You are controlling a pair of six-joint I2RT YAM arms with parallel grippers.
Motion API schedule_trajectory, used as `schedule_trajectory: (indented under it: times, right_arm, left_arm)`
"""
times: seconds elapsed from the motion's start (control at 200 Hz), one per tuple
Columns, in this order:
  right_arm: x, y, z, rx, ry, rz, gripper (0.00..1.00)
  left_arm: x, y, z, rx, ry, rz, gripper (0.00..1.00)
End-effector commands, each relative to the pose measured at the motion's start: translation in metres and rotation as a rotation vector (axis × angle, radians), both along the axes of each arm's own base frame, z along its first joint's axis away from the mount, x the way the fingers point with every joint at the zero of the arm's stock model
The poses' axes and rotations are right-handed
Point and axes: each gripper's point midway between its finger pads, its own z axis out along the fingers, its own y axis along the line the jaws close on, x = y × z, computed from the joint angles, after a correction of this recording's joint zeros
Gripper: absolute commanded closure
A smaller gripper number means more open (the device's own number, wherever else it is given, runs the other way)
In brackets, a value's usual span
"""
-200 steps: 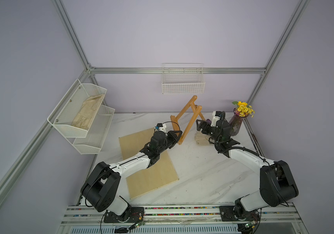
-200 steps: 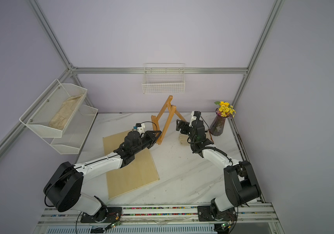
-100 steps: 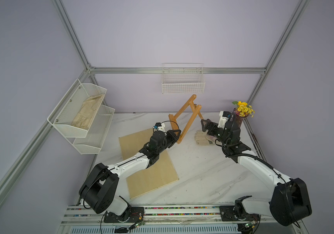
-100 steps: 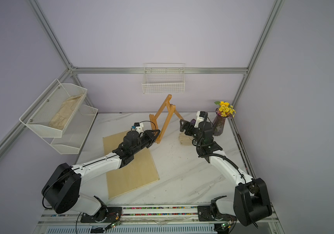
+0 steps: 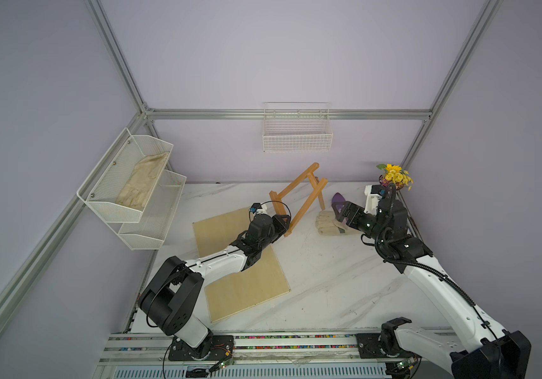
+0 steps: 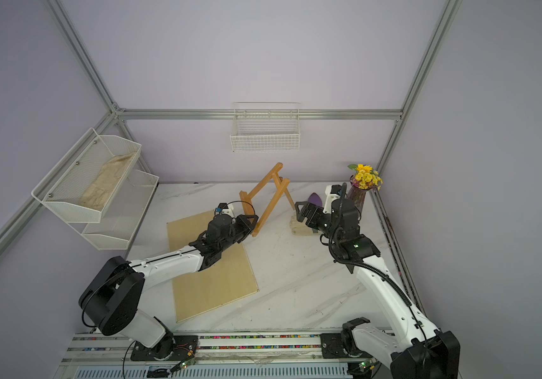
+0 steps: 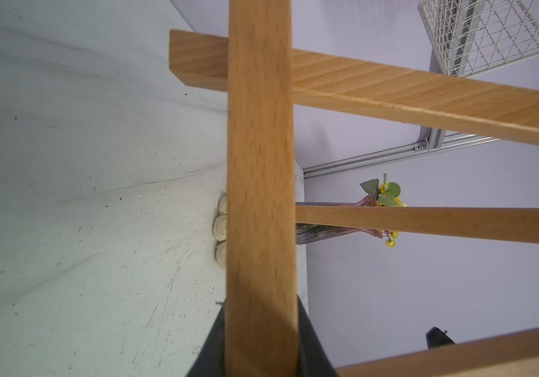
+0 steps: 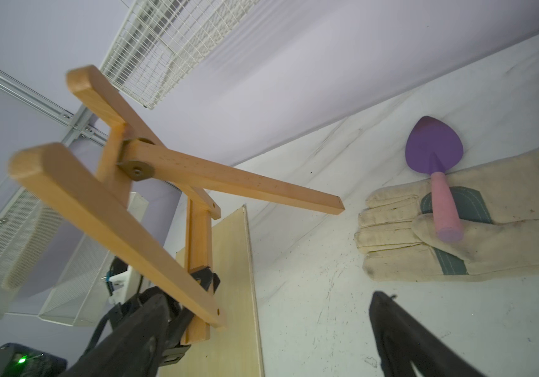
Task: Assemble the easel
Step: Unfold the easel, then place the easel at the center of the board.
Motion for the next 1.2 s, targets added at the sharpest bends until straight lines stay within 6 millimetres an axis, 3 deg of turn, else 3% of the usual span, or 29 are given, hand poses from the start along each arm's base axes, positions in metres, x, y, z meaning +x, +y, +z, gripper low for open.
schedule_trajectory:
  times: [0.0,0.11,0.36,0.44,0.615,0.72,0.765,0.925,1.195]
  right_arm:
    - [-0.012,0.005,0.029,0.082,0.014,0.027,0.03]
    - [-0.011,0.013,0.051,0.114,-0.01,0.044,0.03]
    - [0.003,0.059,0.082,0.09,-0.075,0.106,0.06]
    - [0.017,0.066,0.081,0.085,-0.067,0.108,0.1]
    - [0.044,0.062,0.067,0.016,-0.027,0.033,0.18]
    - [0.047,0.057,0.068,-0.024,-0.035,0.006,0.21]
    - [0.053,0.059,0.056,-0.044,-0.005,0.004,0.21]
    - [0.061,0.069,0.058,-0.055,-0.024,0.046,0.25]
    - [0.07,0.081,0.055,-0.068,-0.053,0.099,0.41]
  left_arm:
    - [0.008,0.0,0.034,-0.043,-0.134,0.03,1.0]
    - [0.01,-0.002,0.028,-0.032,-0.133,0.032,1.0]
    - [0.01,-0.013,0.026,-0.034,-0.144,0.018,1.0]
    - [0.008,-0.015,0.026,-0.035,-0.145,0.024,1.0]
    - [0.004,-0.021,0.026,-0.045,-0.139,0.02,1.0]
    - [0.002,-0.02,0.025,-0.052,-0.135,0.029,1.0]
    - [0.002,-0.018,0.027,-0.052,-0.138,0.034,1.0]
    - [-0.001,-0.018,0.03,-0.06,-0.141,0.037,1.0]
    - [-0.005,-0.019,0.027,-0.07,-0.129,0.029,1.0]
